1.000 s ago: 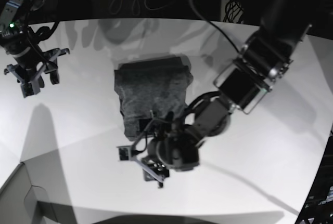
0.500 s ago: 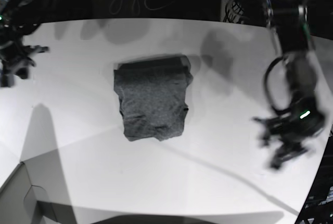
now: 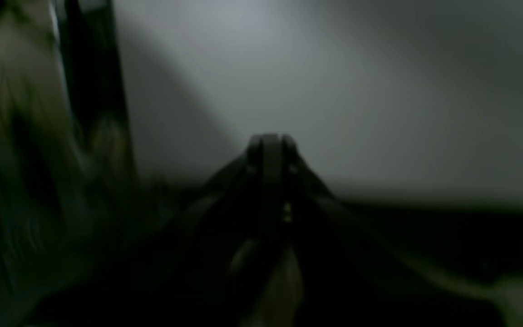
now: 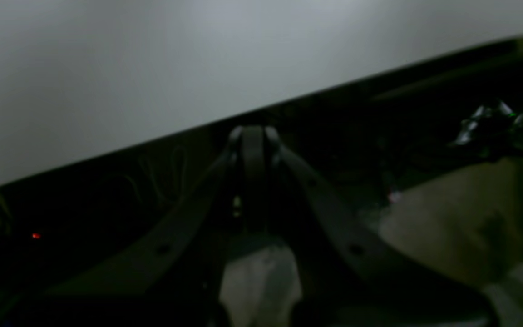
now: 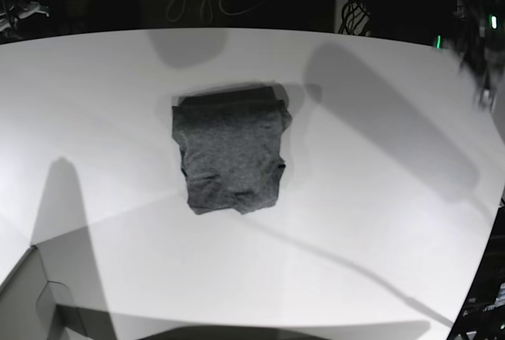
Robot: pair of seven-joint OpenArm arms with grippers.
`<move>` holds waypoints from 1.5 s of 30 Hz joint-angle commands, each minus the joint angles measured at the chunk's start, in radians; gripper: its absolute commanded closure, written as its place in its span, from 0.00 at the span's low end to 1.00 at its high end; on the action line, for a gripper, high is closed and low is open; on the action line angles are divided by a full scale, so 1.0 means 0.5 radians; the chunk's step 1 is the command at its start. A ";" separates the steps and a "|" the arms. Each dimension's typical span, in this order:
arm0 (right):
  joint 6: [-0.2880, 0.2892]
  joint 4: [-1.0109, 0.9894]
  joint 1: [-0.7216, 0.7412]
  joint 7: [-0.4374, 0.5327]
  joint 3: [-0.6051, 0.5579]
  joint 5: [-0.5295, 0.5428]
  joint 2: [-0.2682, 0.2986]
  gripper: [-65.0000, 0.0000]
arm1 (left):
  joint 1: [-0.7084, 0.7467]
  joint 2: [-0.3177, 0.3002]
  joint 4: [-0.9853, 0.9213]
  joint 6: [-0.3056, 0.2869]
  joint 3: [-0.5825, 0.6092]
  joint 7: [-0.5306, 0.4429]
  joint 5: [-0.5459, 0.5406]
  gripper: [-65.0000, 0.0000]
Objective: Layout the t-shirt on the table in an organized manner, then fold the t-shirt properly
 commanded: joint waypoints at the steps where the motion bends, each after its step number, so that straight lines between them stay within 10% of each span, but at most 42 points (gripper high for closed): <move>1: 0.006 -0.033 -0.013 0.024 0.005 0.005 0.025 1.00 | 0.063 0.026 0.022 0.004 -0.014 -0.115 -0.042 1.00; 10: 0.006 -0.598 0.085 0.202 -0.225 -0.517 0.013 1.00 | 0.428 0.229 -0.396 0.004 -0.008 -0.575 -0.042 1.00; 18: 0.006 -1.432 0.214 0.666 -0.376 -0.897 -0.024 1.00 | 0.253 -0.038 -1.924 0.004 0.572 -1.465 -0.042 1.00; 23: 0.006 -1.929 0.226 1.227 -0.388 -0.925 -0.052 1.00 | 0.032 -0.091 -2.737 0.015 0.710 -2.131 -0.027 1.00; 30: -0.017 -2.847 0.349 1.945 -0.677 -0.919 0.077 1.00 | -0.462 -0.244 -3.569 0.242 0.719 -2.232 -0.020 1.00; 35: -0.705 -3.534 0.475 2.630 -0.888 -0.931 0.184 1.00 | -0.526 -0.226 -3.578 0.638 0.719 -2.235 -0.017 1.00; 40: -1.622 -3.608 0.475 2.832 -1.306 -0.919 0.172 1.00 | -0.588 -0.124 -3.609 1.049 0.778 -2.235 0.050 1.00; 45: -1.800 -3.608 0.478 2.921 -1.312 -0.916 0.052 1.00 | -0.625 0.014 -3.691 1.190 0.949 -2.294 0.121 1.00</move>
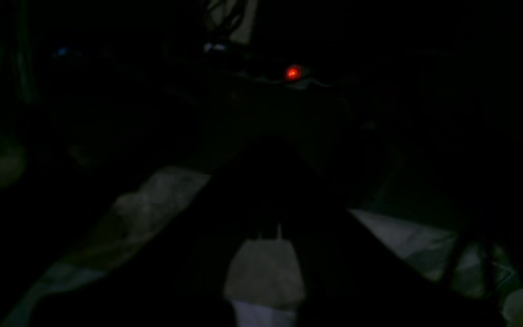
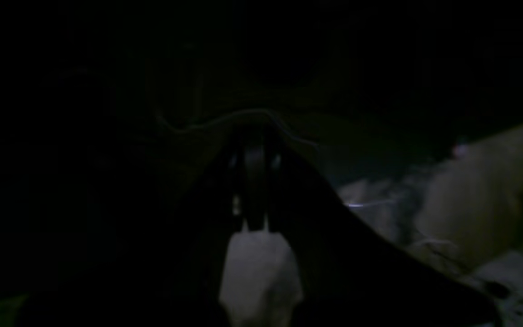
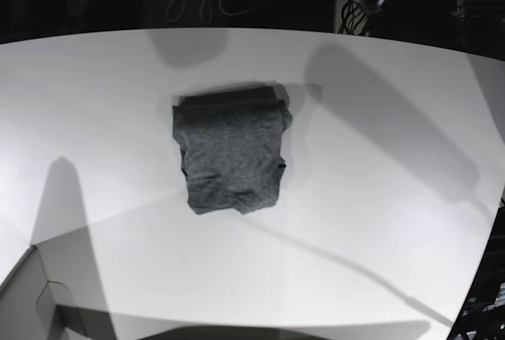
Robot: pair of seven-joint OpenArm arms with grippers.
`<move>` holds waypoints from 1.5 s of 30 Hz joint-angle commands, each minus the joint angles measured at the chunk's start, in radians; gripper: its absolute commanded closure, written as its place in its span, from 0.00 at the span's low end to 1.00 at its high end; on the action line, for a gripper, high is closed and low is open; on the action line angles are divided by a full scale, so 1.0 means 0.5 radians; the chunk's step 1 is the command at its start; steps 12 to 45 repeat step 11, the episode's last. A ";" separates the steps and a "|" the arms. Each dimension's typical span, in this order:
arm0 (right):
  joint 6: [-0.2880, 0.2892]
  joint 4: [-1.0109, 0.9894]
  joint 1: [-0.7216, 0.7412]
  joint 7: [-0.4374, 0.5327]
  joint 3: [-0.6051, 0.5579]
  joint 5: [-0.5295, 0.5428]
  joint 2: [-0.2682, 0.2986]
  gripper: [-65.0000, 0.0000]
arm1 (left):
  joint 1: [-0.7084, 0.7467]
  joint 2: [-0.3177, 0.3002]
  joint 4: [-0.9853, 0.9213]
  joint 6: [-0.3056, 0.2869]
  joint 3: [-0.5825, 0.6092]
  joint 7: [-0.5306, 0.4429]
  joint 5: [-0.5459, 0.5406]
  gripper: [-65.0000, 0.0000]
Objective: Layout the t-shirt on the table in an organized manner, then fold the t-shirt properly
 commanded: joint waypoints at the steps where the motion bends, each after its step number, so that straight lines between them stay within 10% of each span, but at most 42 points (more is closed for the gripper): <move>1: -0.031 -0.005 -0.032 0.026 0.003 0.016 -0.007 1.00 | 0.012 0.002 -0.028 0.018 0.027 -0.011 0.000 1.00; 45: -0.028 -0.017 -0.032 0.014 -0.009 0.010 0.122 1.00 | -0.040 -0.013 -0.068 0.114 0.067 -0.057 -0.015 1.00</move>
